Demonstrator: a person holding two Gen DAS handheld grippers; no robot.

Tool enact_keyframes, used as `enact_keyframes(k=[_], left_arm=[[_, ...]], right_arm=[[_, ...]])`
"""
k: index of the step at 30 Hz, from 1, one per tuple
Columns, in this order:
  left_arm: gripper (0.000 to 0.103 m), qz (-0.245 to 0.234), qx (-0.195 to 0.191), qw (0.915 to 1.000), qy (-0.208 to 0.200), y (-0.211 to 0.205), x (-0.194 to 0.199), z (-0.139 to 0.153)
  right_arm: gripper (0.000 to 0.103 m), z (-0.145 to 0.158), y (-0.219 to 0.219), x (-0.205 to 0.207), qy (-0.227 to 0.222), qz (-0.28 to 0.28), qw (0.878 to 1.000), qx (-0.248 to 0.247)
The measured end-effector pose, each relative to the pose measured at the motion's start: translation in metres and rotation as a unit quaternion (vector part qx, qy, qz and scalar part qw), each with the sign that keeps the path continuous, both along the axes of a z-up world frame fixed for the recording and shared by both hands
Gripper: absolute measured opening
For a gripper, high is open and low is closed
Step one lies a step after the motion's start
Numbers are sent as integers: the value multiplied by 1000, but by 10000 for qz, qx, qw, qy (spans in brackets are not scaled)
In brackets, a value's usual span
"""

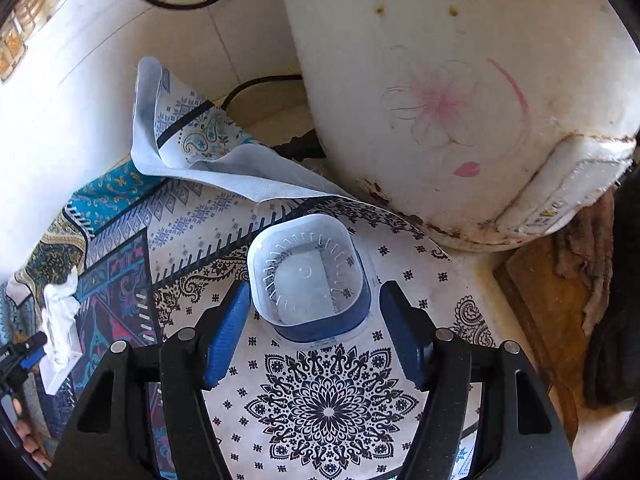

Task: Collect trash
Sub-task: 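Grasp the white tissue with the left tool while the right tool grasps the blue-banded clear container, then carry the tissue and blue-banded container down over the floor bin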

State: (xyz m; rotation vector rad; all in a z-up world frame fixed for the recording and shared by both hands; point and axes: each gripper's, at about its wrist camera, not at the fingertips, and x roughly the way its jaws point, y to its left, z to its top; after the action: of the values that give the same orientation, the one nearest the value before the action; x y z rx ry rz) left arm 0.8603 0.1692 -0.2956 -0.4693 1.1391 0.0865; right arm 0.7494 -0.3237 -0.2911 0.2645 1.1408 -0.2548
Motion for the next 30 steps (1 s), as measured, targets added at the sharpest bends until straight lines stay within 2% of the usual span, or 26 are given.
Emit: enact_keyframes(k=[3, 5, 6, 11, 18, 23, 27, 30], left_arm=[[12, -11, 162, 9999, 18, -4, 4, -2], [8, -111, 267, 9996, 16, -8, 7, -2], [2, -170, 308, 9994, -1, -11, 8, -2], [1, -397, 565, 9975, -144, -27, 8, 9], [1, -504, 853, 9930, -649, -57, -18, 59], [1, -341, 1072, 9870, -1146, -82, -57, 106], [1, -25, 1214, 9819, -1454, -99, -102, 135], [1, 167, 1133, 9812, -1556, -105, -138, 148]], right_arm=[[63, -4, 4, 2, 67, 142, 9998, -94], [63, -6, 6, 1, 69, 205, 9997, -144], [57, -6, 6, 1, 51, 227, 9996, -130], [57, -2, 4, -4, -123, 215, 9997, 49], [57, 36, 12, -32, -389, 630, 9972, 102], [57, 67, 16, -53, -648, 1208, 9904, 181], [57, 93, 16, -79, -794, 1811, 9798, 290], [57, 103, 29, -96, -870, 2209, 9711, 241]])
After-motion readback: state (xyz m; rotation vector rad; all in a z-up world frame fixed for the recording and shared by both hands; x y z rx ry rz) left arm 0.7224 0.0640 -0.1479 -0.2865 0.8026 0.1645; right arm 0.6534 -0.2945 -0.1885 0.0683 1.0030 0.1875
